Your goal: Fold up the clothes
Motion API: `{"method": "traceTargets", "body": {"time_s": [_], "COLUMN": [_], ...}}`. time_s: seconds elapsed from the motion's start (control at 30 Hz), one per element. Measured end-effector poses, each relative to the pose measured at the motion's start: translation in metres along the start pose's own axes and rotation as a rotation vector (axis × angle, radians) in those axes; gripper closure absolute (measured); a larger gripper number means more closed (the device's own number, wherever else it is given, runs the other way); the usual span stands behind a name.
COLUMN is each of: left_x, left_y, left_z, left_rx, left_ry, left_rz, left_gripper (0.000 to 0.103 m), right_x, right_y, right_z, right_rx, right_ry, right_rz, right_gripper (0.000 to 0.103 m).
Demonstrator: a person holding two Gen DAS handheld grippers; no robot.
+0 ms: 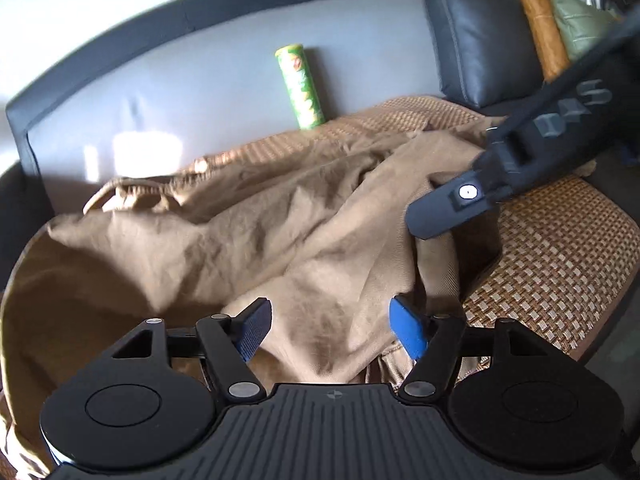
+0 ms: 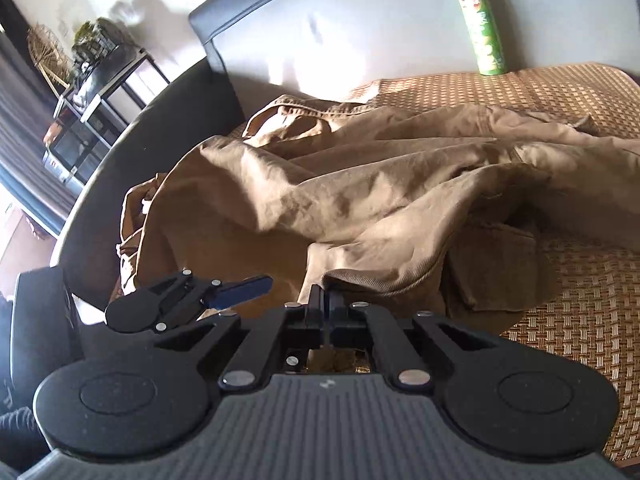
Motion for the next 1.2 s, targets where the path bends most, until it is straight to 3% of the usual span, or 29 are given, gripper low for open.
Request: {"method": "traceTargets", "body": {"time_s": [0.07,0.37,0.4,0.43,0.47,0.53,0.73,0.77,0.83,0.87,0.97,1.03,1.13,1.2], "left_x": [0.000,0.005,0.005,0.004,0.001,-0.003,-0.008,-0.008,-0.005,-0.002,0.014,0.027,0.047,0.056], "left_y": [-0.002,0.025,0.031,0.037,0.042,0.053,0.037,0.034,0.029,0.026,0.019,0.016,0.010,0.013], "left_z": [0.002,-0.002,-0.001,-0.001,-0.001,0.007,0.061,0.069,0.072,0.066,0.034,0.005,-0.029,-0.046], "left_rx": [0.048,0.098,0.089,0.061,0.013,0.049,0.147,0.153,0.120,0.093,0.030,0.006,0.042,0.058], "left_ry": [-0.002,-0.047,-0.065,-0.086,-0.119,-0.172,-0.234,-0.235,-0.231,-0.221,-0.149,-0.075,0.010,0.044], "left_rz": [-0.008,0.016,0.023,0.045,0.083,0.145,0.112,0.116,0.118,0.114,0.104,0.086,0.045,0.043], "left_gripper": [0.025,0.021,0.024,0.051,0.103,0.103,0.103,0.103,0.103,0.101,0.056,0.033,0.016,0.013], "right_x": [0.002,0.002,0.001,0.000,-0.001,-0.003,0.000,0.004,0.012,0.016,0.030,0.039,0.049,0.050], "right_y": [0.001,0.012,0.012,0.011,0.010,0.008,-0.020,-0.024,-0.032,-0.036,-0.045,-0.048,-0.042,-0.030], "right_z": [-0.004,-0.002,-0.004,-0.005,-0.005,-0.007,-0.028,-0.038,-0.059,-0.070,-0.100,-0.120,-0.161,-0.192], "right_rx": [-0.003,-0.003,0.000,0.002,0.004,-0.001,-0.058,-0.070,-0.093,-0.104,-0.153,-0.193,-0.296,-0.309], "right_ry": [0.010,0.010,0.018,0.022,0.025,0.024,0.006,0.037,0.100,0.131,0.209,0.254,0.326,0.417], "right_rz": [-0.008,0.011,0.013,0.011,0.009,0.003,-0.052,-0.075,-0.121,-0.143,-0.199,-0.230,-0.241,-0.228], "right_gripper": [0.100,0.100,0.100,0.100,0.100,0.097,0.089,0.082,0.054,0.054,0.052,0.032,0.029,0.027]}}
Point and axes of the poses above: each gripper's, at about its wrist camera, not at the fingertips, and y roughly the way its jaws point, z to its left, x to its top, the point moved 7 cm from there along y, roughly the way its jaws point, and after that the axes turned 2 degrees about y, right-handed, at the moved point
